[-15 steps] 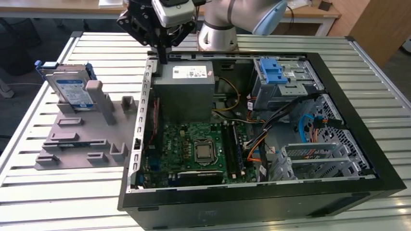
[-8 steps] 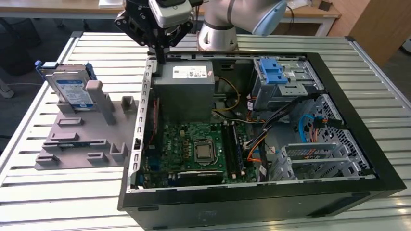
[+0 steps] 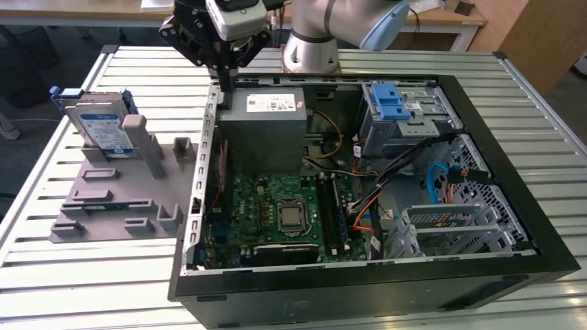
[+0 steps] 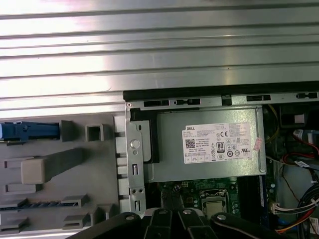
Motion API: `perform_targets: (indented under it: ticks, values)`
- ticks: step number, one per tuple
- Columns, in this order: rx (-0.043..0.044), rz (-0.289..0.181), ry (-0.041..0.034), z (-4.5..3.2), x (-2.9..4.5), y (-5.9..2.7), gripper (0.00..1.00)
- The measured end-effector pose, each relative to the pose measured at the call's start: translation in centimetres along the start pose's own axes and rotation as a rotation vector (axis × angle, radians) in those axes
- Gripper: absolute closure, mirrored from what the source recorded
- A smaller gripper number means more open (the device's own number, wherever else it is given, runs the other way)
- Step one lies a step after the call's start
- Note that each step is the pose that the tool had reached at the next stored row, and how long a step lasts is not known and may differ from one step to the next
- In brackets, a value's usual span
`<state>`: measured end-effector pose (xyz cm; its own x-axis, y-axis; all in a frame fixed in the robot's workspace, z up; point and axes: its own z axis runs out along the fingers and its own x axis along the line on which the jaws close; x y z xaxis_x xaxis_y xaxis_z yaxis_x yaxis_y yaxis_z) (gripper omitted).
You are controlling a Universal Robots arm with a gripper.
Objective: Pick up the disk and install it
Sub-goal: 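Reach for the disk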
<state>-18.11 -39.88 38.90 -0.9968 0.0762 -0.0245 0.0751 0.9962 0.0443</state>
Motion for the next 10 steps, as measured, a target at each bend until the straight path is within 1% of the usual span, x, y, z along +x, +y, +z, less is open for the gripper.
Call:
perform_targets:
  ticks: [10]
  values:
    - [0.0,0.0,0.0,0.08,0.75,-0.06,0.89]
